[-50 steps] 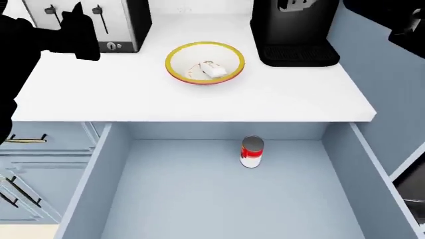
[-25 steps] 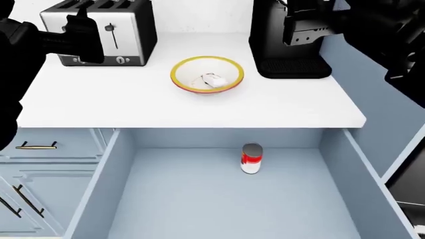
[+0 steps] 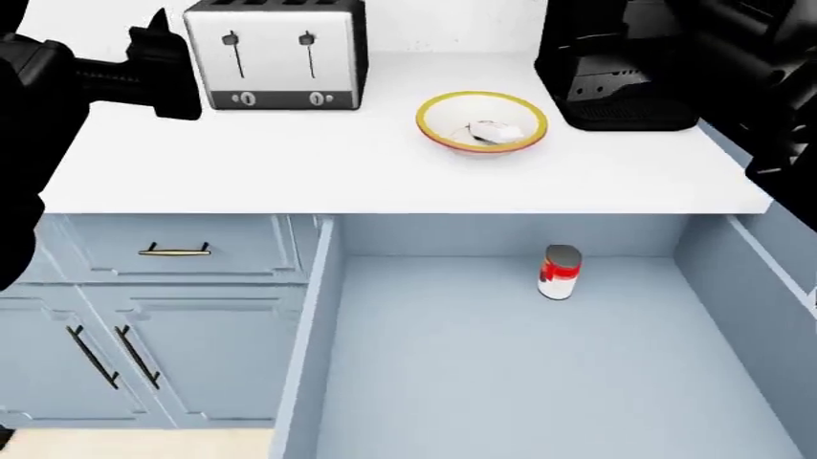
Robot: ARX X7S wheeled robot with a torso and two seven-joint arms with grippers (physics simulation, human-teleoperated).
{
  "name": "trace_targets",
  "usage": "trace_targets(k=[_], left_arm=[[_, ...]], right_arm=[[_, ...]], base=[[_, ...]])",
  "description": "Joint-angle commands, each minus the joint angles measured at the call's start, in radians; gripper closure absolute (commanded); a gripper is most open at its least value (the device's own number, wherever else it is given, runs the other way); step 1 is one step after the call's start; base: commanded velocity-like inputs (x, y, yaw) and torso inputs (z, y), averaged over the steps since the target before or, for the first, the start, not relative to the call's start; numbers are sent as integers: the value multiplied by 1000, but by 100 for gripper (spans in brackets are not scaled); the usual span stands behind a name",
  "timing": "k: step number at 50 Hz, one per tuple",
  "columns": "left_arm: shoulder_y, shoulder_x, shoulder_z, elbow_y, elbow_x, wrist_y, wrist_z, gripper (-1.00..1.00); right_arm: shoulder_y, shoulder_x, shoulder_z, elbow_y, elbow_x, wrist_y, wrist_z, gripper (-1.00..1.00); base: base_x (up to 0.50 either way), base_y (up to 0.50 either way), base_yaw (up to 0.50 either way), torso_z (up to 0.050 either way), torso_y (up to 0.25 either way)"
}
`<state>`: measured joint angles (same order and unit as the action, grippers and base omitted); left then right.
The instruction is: Place the bar in the bowl and close the drawer.
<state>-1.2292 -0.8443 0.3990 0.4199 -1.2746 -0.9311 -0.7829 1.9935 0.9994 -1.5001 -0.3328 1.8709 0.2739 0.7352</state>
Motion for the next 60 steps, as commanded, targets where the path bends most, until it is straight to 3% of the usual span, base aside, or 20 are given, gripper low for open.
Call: trace_targets(k=[1, 11, 36, 60], left_arm=[[3, 1, 4, 5, 1, 0, -4, -100], [10, 1, 7, 9, 0, 1, -10, -100], [-17, 11, 11, 6, -13, -12, -20, -100], [-15, 24, 26, 6, -3, -8, -18, -100]], right_arm=[[-29, 14, 2, -29, -23, -19, -12, -100], [-12, 6, -25, -56, -104, 40, 47, -100], [33, 73, 29, -113, -74, 32, 157, -100], [-38, 134, 35, -137, -102, -41, 217, -100]], base=[[0, 0, 0, 0, 0], [-24, 0, -104, 0, 0], [-252, 23, -500, 0, 0], [-165, 37, -500, 0, 0]])
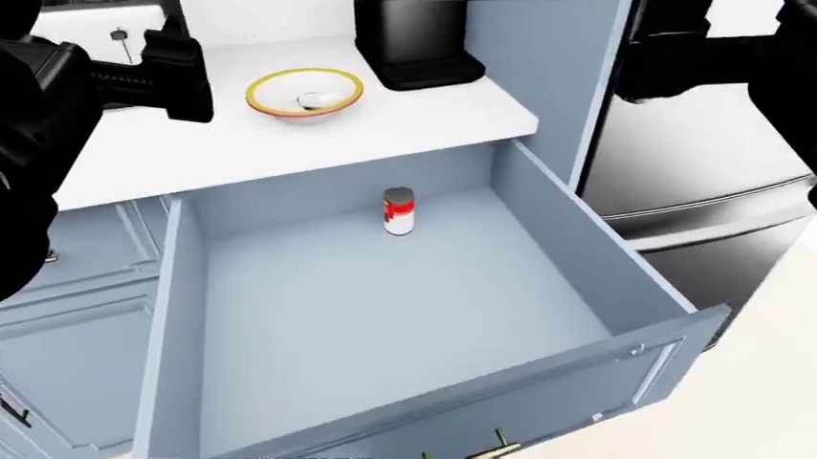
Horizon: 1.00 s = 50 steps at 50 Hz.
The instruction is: Place the bar in the bowl and close the drawer.
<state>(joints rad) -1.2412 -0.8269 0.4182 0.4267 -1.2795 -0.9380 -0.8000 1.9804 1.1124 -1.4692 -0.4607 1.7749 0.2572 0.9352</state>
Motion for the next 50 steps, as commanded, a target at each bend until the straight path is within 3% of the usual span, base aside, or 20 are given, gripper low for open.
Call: trace_targets(k=[1, 50], left_arm=[[-4, 7, 7, -1, 2, -2, -1, -100], [-11, 10, 14, 0, -9, -4, -5, -100]], right_arm=[[-25, 21, 4, -9, -6, -24, 18, -100], [-70, 48, 33, -42, 0, -67, 53, -100]], base=[[-97, 32, -500, 0, 0], [-81, 40, -499, 0, 0]])
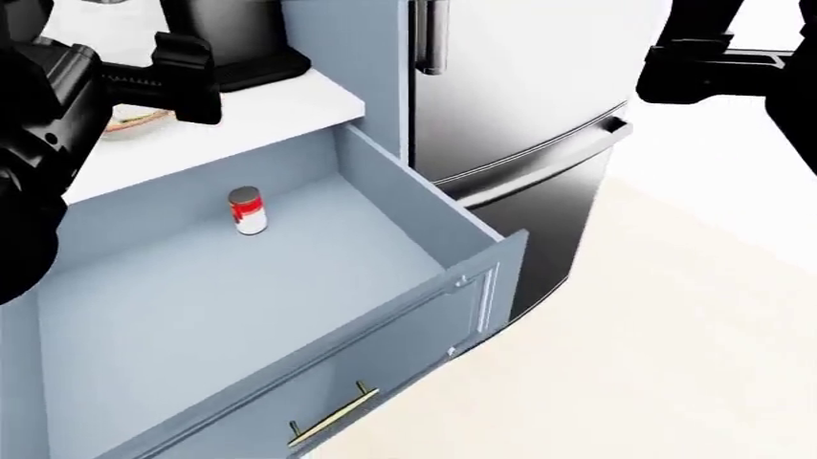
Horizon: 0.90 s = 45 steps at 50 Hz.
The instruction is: Place the bar in the bowl and close the drawer.
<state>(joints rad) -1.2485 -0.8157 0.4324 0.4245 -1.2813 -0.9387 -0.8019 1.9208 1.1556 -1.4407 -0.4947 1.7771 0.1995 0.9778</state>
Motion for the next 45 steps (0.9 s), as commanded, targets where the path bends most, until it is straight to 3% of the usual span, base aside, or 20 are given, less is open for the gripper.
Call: trace_targets(k=[1, 45], left_arm=[[-6, -1, 0, 3, -9, -5, -5, -100], [-24, 10, 13, 0, -12, -10, -7, -100]], right_arm=[[-12, 5, 5, -9, -3, -10, 11, -100], [-37, -7, 27, -12, -2, -21, 8, -100]], base=[[-60, 44, -500, 0, 0], [-54, 52, -500, 0, 0]])
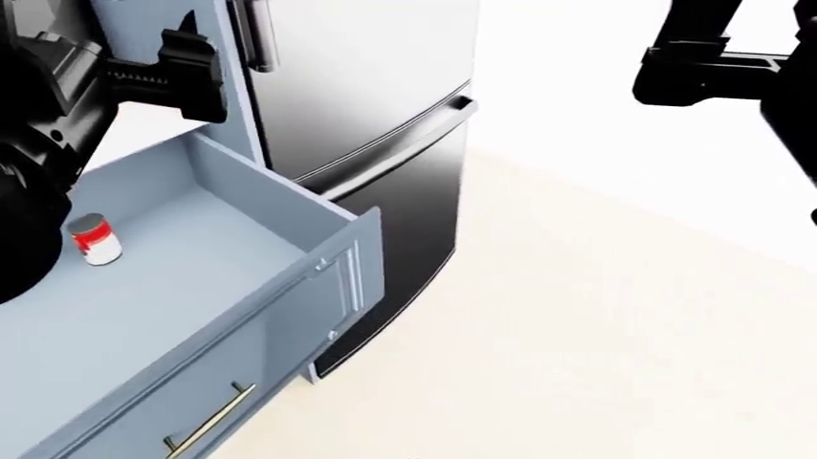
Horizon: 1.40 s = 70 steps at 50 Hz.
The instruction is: Place the bar in the bowl and close the drawer.
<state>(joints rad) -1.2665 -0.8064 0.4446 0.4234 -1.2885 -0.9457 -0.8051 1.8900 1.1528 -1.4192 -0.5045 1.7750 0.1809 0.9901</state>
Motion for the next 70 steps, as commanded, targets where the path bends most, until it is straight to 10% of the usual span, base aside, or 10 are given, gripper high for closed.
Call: trace_targets(k=[1, 33, 70], left_arm=[[-6, 0, 1, 2, -6, -4, -5, -100], [-2, -3, 1, 5, -13, 2, 0, -100], [-15, -1, 11, 14, -49, -15, 4, -100]], right_arm=[[-7, -4, 6, -2, 0, -3, -4, -100], [-33, 3, 41, -53, -5, -63, -20, -100], [-17, -12, 71, -48, 0, -47, -23, -100]], base=[[-48, 62, -500, 0, 0], [-22, 248, -116, 0, 0], [392, 312, 0, 0, 0]])
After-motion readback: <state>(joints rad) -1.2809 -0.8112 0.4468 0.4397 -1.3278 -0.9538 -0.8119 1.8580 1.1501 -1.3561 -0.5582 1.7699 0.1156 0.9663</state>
